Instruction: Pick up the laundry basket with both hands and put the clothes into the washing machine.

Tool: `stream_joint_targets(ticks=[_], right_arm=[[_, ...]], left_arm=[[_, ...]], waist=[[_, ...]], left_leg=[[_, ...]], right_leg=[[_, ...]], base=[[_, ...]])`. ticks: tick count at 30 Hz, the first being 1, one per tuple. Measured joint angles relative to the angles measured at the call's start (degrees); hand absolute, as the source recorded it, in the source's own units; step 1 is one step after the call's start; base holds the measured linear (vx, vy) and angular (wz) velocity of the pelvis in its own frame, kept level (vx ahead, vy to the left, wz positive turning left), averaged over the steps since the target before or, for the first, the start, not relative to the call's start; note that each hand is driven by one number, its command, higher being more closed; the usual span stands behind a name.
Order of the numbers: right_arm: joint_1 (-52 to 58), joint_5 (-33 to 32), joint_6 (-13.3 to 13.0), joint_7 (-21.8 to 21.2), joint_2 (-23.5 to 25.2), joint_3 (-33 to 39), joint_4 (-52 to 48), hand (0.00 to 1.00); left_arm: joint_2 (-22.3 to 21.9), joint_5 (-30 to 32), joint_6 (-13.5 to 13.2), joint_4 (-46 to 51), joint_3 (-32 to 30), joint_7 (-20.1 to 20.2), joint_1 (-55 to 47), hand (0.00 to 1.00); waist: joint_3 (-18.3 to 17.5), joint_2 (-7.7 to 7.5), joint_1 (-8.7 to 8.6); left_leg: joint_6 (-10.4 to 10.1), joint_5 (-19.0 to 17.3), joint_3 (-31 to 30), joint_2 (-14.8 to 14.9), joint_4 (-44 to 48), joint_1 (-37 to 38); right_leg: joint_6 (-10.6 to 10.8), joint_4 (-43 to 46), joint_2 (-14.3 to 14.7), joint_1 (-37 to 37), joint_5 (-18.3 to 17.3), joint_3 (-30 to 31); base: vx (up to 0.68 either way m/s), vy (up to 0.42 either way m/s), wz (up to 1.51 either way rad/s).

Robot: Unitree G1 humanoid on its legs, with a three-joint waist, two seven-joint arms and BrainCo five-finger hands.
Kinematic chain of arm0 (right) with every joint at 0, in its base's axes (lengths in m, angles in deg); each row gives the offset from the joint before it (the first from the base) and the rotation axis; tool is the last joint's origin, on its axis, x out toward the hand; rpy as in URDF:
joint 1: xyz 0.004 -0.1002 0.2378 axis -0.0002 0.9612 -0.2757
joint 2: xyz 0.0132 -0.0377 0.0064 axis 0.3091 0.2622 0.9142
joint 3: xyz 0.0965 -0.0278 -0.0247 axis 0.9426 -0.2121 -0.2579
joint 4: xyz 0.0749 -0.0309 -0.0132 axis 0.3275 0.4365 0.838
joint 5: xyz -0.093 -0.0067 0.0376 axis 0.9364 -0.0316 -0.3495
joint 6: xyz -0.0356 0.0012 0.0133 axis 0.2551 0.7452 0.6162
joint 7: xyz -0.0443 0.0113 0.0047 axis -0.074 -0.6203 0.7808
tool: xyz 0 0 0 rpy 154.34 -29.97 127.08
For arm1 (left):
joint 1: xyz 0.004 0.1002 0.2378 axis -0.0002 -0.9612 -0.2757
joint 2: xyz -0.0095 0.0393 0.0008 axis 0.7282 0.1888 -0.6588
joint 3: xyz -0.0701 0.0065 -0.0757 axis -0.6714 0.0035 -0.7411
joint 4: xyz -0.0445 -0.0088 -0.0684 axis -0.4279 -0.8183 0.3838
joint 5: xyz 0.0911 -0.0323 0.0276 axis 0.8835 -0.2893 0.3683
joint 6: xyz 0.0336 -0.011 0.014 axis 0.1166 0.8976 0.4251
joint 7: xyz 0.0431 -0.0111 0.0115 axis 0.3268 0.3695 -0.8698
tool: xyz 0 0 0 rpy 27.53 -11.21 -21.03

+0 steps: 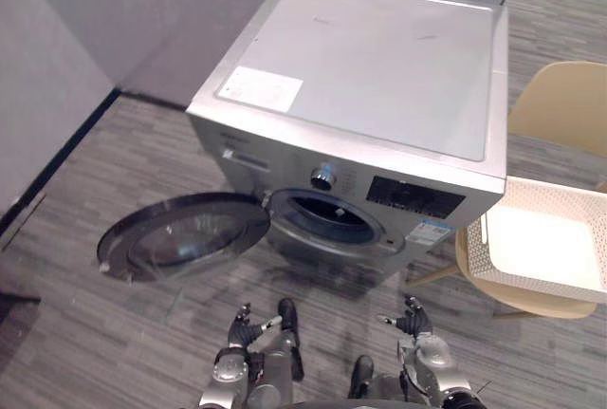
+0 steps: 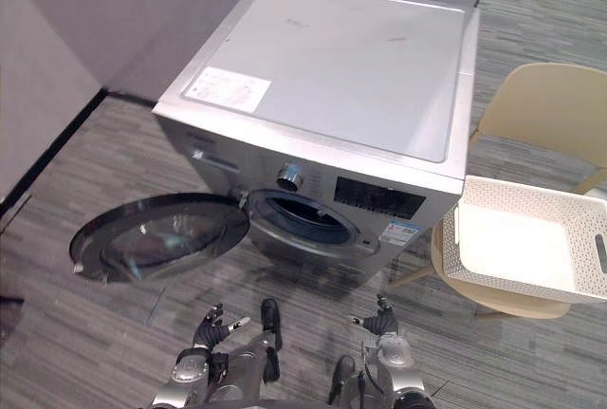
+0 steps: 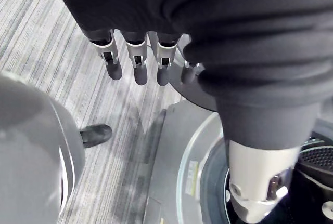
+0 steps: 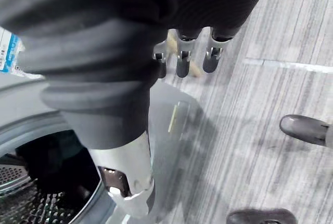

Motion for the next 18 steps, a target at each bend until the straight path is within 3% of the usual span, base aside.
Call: stream_joint_targets(ticks=[1, 2, 4, 5, 6, 7, 11, 14, 18], right_arm=[[0.6, 0.0, -0.1, 0.1, -0.5, 0.2, 0.0, 0.0], [1.2, 0.0, -0.1, 0.0, -1.1, 0.2, 0.0, 0.0], [1.6, 0.0, 0.0, 0.0, -1.6, 0.4, 0.1, 0.0], [1.6, 0.0, 0.1, 0.0, -1.2, 0.5, 0.1, 0.0], [1.9, 0.0, 0.1, -0.2, 0.3, 0.4, 0.1, 0.0], [2.5, 0.0, 0.1, -0.2, 0.9, 0.4, 0.1, 0.0], [2.6, 0.0, 0.0, -0.2, 1.0, 0.4, 0.2, 0.0], [2.4, 0.0, 0.0, -0.2, 1.1, 0.4, 0.6, 0.0], [2.4, 0.0, 0.0, -0.2, 1.4, 0.3, 1.8, 0.0]], left_arm=[[0.0, 0.0, 0.0, 0.0, 0.4, 0.0, -0.4, 0.0], [-0.2, 0.0, 0.0, -0.2, 0.7, 0.0, -0.8, 0.0], [-0.1, 0.0, 0.0, -1.1, 1.2, 0.0, -0.7, 0.0], [-0.1, 0.0, 0.1, -1.3, 1.3, -0.1, -0.5, 0.0], [1.0, 0.0, 0.1, -1.3, 1.6, -0.1, 0.2, 0.0], [1.9, 0.0, 0.1, -1.3, 1.6, -0.1, 0.4, 0.0], [2.3, 0.1, 0.1, -1.2, 1.8, -0.3, -0.3, 0.0], [2.8, 1.5, 0.1, -0.2, 2.0, -0.8, -0.5, 0.0], [6.2, 7.6, 0.2, 12.1, 4.1, -2.9, -0.3, 0.0]], waist=[[-0.2, 0.22, -0.08], [-0.4, 0.75, 0.01], [-1.1, 2.94, -0.06], [-1.2, 2.69, -0.19], [-1.6, 0.92, -0.37], [-2.1, 0.29, -0.59], [-2.8, 0.19, -1.12], [-3.9, 0.01, -1.51], [-4.4, -0.78, -1.5]], left_leg=[[-0.3, -3.5, -0.2, 1.7, 7.0, 1.3], [-2.1, -7.0, -1.1, 3.5, 8.6, 4.3], [-3.9, -10.1, -3.1, 2.7, 0.2, 9.2], [-3.8, -10.2, -3.3, 1.9, -2.9, 10.3], [-2.9, -7.9, -3.2, -0.3, -7.3, 11.4], [-2.0, -6.5, -4.0, -2.1, -9.5, 12.0], [-0.2, -4.5, -4.7, -5.3, -13.7, 15.0], [-0.1, -2.4, -5.3, -6.8, -18.3, 15.9], [-0.1, -0.9, -6.1, -7.3, -21.6, 16.8]], right_leg=[[0.8, -0.2, -0.7, -0.2, 1.0, 0.1], [1.6, -0.6, -0.6, -0.6, 1.9, 0.3], [3.1, -2.6, 0.0, -0.4, 3.9, 0.3], [3.5, -3.9, 0.0, 0.0, 4.9, 0.1], [3.9, -6.3, -0.9, 0.4, 6.8, -0.4], [4.6, -7.8, -1.9, 1.3, 7.9, -1.3], [5.7, -9.5, -4.2, 3.6, 9.2, -2.5], [6.2, -10.4, -5.0, 3.3, 9.7, -2.7], [6.1, -11.3, -4.8, 3.3, 9.8, -3.0]], base=[[-0.12, 0.142, 0.16], [-0.11, 0.176, 0.05], [-0.08, 0.234, 0.01], [-0.1, 0.225, 0.16], [-0.07, 0.131, 0.38], [-0.08, 0.166, 0.45], [-0.05, 0.126, 0.23], [-0.05, 0.062, 0.15], [0.01, 0.003, 0.08]])
